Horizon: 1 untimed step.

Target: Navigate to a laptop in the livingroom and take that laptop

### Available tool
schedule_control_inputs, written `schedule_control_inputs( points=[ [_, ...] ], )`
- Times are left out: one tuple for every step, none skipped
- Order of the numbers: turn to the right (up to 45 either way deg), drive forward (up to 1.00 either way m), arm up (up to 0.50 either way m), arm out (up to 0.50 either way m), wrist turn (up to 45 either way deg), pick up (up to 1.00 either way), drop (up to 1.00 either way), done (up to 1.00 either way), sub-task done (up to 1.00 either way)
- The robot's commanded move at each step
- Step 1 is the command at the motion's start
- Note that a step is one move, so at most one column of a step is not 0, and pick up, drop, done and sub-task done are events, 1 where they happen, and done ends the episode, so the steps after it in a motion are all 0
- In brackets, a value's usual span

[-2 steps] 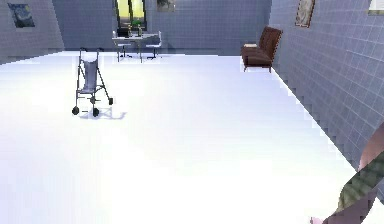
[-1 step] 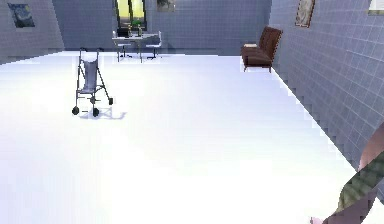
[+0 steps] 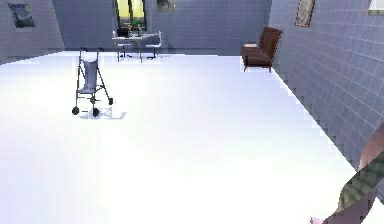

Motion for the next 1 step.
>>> schedule_control_inputs(
  points=[
    [0.0,0.00,0.00,0.00,45.0,0.00,0.00,0.00,0.00]
  ],
)
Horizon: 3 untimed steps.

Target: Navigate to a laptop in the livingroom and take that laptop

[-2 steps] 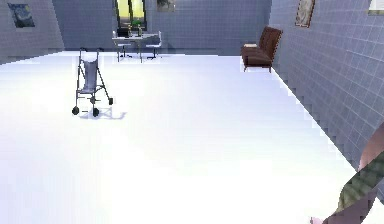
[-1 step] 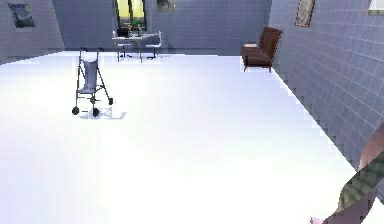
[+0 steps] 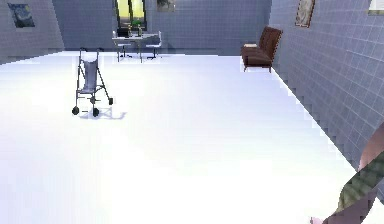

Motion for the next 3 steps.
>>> schedule_control_inputs(
  points=[
    [0.0,0.00,0.00,0.00,21.0,0.00,0.00,0.00,0.00],
    [0.0,0.00,-0.30,0.00,0.0,0.00,0.00,0.00,0.00],
    [0.0,0.00,0.00,0.00,0.0,1.00,0.00,0.00,0.00]
  ],
)
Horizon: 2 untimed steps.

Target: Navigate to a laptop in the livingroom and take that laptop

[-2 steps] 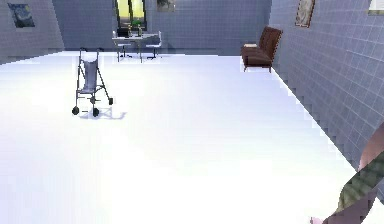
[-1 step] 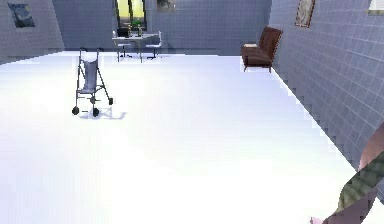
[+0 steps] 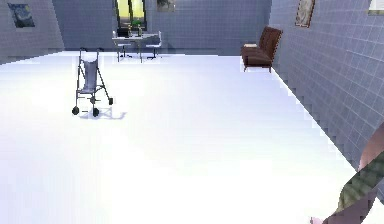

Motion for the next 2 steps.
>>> schedule_control_inputs(
  points=[
    [0.0,0.00,0.10,0.00,0.0,0.00,0.00,0.00,0.00],
    [0.0,0.00,0.00,0.00,0.0,0.00,0.00,1.00,0.00]
  ],
)
